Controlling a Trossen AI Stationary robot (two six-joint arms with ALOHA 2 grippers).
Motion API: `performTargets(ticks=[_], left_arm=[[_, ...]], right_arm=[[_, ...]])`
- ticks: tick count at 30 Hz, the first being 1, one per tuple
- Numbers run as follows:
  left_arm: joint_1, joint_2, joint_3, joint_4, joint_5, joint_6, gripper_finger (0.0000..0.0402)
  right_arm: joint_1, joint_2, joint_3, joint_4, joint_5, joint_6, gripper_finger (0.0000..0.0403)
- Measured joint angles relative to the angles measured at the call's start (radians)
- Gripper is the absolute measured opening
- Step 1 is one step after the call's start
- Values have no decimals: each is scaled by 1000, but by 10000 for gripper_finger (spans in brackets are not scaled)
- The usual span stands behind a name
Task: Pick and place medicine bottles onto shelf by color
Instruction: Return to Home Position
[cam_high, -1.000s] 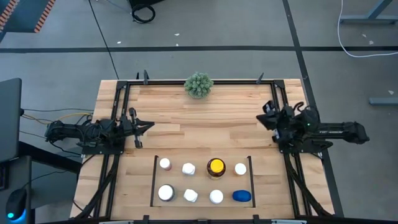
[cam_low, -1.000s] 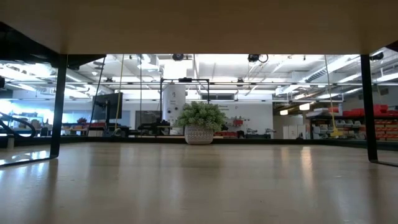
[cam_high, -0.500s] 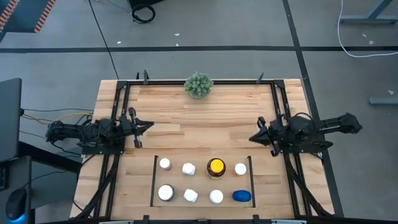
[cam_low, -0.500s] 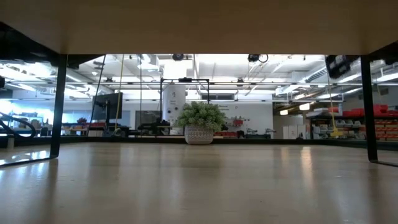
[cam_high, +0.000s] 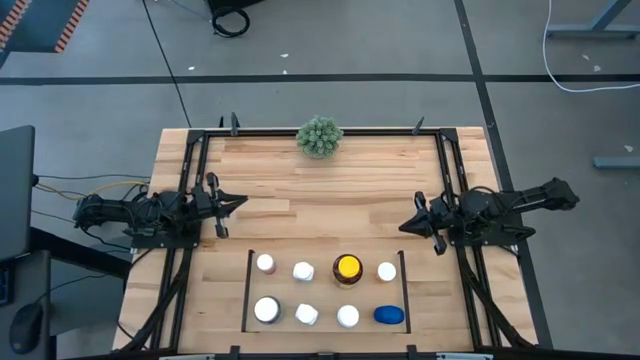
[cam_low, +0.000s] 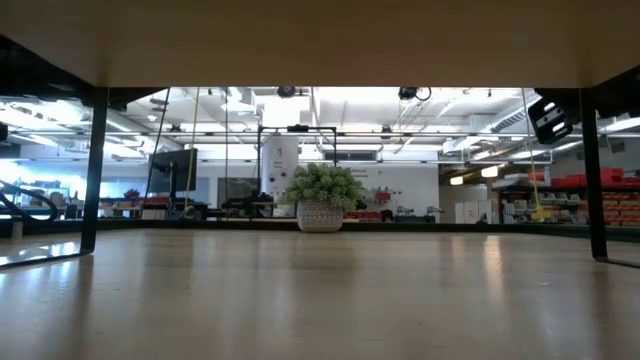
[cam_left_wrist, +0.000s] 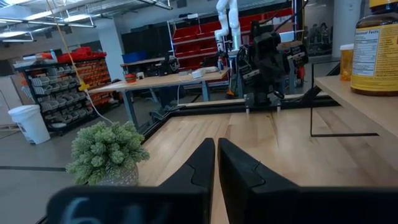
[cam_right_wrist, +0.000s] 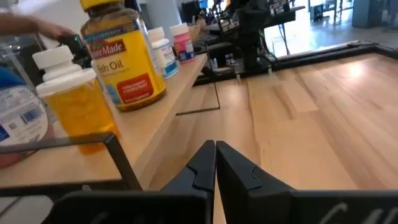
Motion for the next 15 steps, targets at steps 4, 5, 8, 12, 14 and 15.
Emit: performTargets(ticks=[4,5,8,12,14,15], left_arm=[[0,2,0,13,0,0,23],[0,2,-1,17,0,0,24],[0,2,-1,23,-1,0,29],[0,2,-1,26,-1,0,35],[0,2,-1,30,-2,0,36],[0,2,-1,32,-2,0,35]], right_arm=[[0,7,0,119,1,0,19],[0,9,0,160,1,0,19],[0,9,0,294,1,0,19],[0,9,0,501,1,0,19],[0,9,0,612,1,0,19],[0,9,0,669,1,0,19]])
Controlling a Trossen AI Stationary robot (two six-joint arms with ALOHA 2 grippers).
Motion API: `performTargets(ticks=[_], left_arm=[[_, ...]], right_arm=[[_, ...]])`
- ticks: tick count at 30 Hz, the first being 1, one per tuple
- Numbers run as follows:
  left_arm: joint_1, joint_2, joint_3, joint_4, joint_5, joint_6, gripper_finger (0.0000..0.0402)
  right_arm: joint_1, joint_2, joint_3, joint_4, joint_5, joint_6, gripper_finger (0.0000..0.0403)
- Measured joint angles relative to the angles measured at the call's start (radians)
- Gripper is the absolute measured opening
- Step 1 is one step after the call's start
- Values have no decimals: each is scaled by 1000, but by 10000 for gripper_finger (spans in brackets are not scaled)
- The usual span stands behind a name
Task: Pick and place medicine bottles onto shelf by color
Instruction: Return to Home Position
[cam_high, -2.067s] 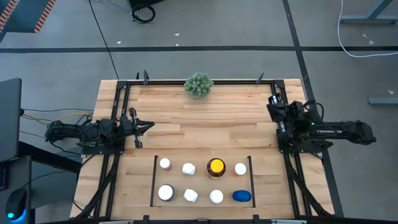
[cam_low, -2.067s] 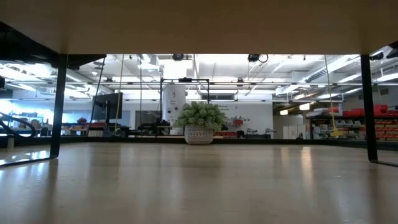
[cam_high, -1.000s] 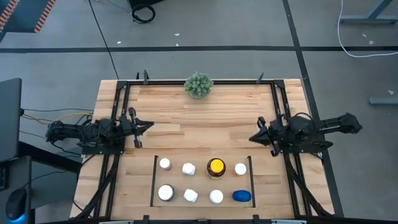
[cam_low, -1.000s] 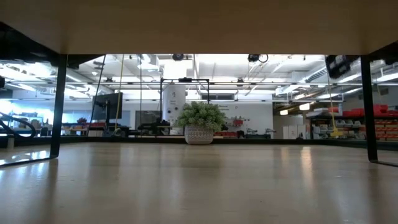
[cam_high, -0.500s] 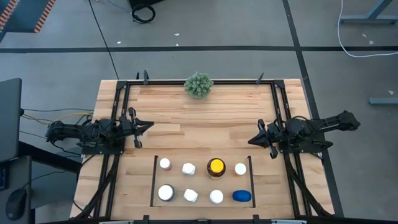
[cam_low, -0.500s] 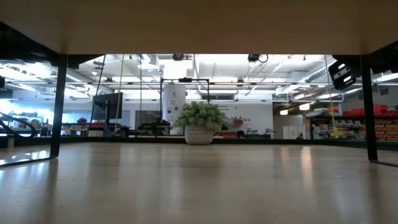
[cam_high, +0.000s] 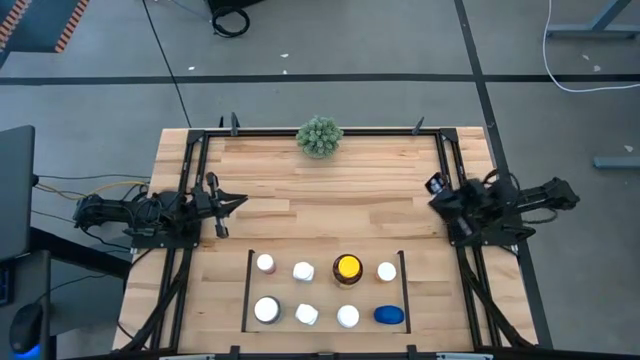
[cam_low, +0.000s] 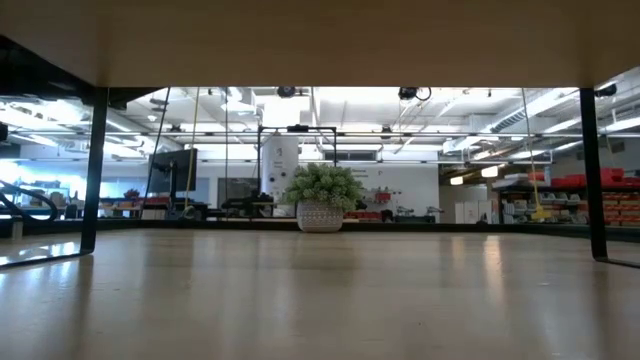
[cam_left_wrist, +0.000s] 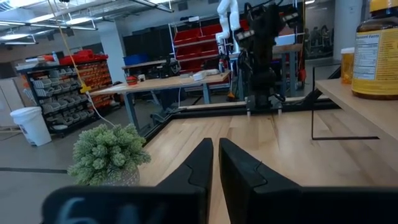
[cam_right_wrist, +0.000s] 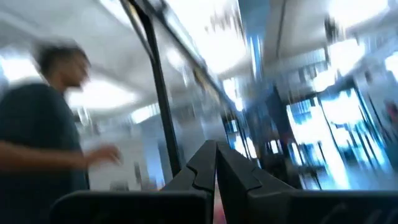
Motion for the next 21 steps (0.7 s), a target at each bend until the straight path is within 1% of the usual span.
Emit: performTargets(ticks=[5,8,14,17,21], left_arm=[[0,0,0,6,0,0,28],[0,0,0,6,0,0,24],[0,0,0,7,1,0,27],[0,0,0,7,1,0,32],[0,0,0,8,1,0,36]], right_arm=[[0,0,1,267,0,0,19],[0,0,24,347,0,0,19],[0,3,131,361,0,0,19],[0,12,220,358,0,0,19],[0,29,372,358,0,0,19]])
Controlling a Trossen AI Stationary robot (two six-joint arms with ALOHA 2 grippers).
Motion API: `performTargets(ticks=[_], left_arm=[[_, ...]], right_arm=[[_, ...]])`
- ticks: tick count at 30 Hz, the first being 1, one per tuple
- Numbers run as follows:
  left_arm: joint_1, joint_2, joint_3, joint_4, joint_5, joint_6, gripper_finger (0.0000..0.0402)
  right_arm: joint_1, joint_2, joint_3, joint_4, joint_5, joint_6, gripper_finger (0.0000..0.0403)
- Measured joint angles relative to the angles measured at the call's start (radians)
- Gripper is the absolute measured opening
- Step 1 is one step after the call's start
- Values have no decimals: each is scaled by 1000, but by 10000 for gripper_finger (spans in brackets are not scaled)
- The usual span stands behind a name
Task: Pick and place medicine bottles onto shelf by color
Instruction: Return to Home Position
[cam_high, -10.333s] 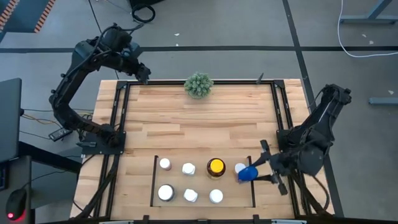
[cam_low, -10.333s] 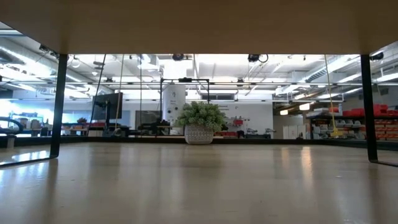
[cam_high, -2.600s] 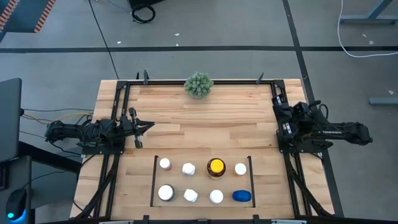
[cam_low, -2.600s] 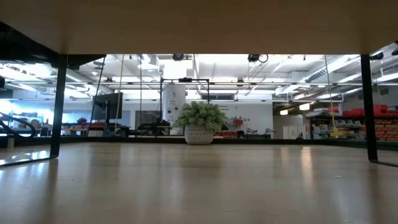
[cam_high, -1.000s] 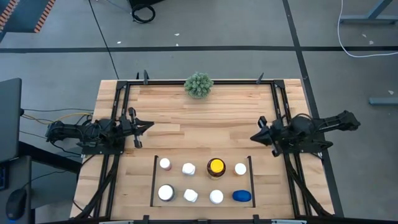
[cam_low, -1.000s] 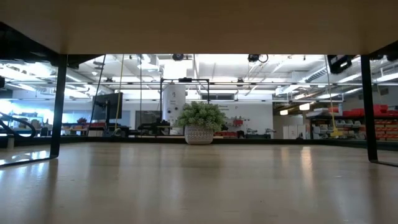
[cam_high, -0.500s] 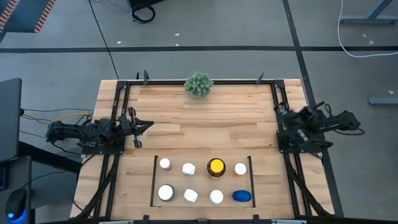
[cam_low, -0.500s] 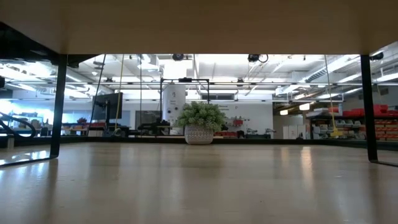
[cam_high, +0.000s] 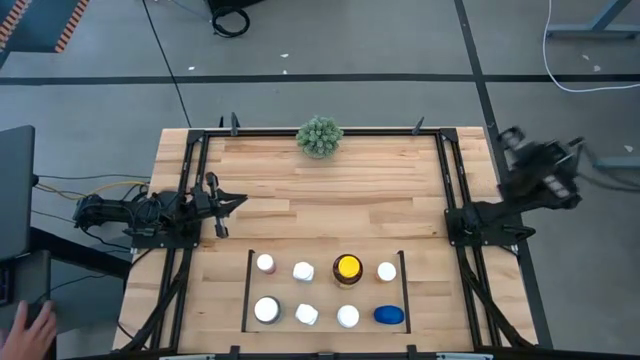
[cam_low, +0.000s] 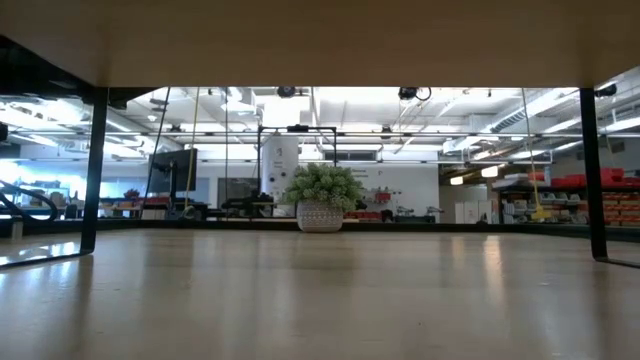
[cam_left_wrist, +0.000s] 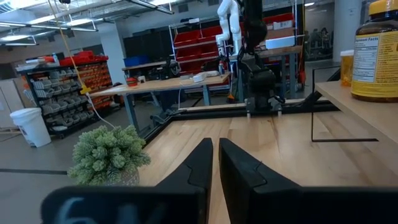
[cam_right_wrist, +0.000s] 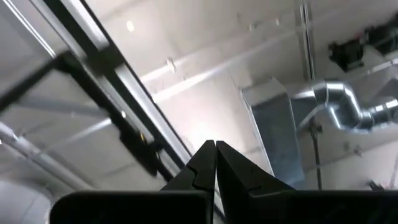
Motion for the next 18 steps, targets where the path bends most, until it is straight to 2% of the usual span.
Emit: performTargets(ticks=[10,18], left_arm=[[0,0,0,1,0,0,25],[0,0,0,1,0,0,35]], right_arm=[[0,23,472,-7,0,0,19],[0,23,851,-8,0,0,19]])
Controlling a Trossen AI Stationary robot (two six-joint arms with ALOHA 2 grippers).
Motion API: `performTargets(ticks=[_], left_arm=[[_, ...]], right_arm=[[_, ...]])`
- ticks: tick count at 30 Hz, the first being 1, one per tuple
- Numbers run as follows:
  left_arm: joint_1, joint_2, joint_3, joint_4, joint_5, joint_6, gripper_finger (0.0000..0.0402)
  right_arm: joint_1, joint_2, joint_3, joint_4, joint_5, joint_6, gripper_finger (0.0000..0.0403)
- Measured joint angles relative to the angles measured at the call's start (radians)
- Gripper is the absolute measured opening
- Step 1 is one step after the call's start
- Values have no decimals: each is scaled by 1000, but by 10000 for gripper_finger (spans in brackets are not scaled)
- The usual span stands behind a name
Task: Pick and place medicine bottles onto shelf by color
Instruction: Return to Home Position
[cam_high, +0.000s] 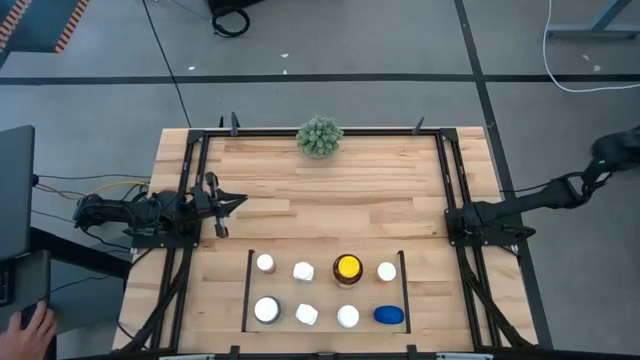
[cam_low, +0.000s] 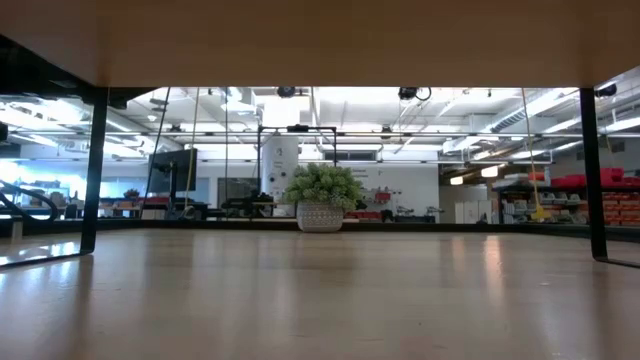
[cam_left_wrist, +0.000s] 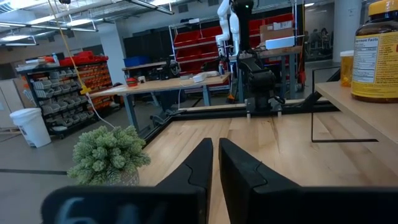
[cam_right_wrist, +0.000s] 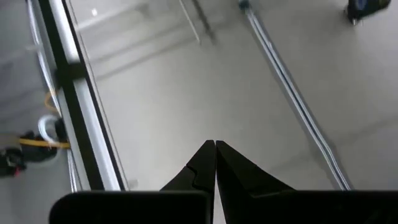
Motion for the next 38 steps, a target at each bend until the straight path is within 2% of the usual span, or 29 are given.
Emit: performTargets(ticks=[10,17,28,34,38], left_arm=[[0,0,0,0,0,0,26],[0,0,0,0,0,0,33],[0,0,0,0,0,0,27],[0,0,0,0,0,0,24],[0,0,0,0,0,0,31]], right_arm=[[0,0,362,-2,0,0,19],[0,0,508,0,0,0,19],[0,0,543,-34,0,0,19],[0,0,541,-233,0,0,19],[0,0,541,-427,0,0,19]])
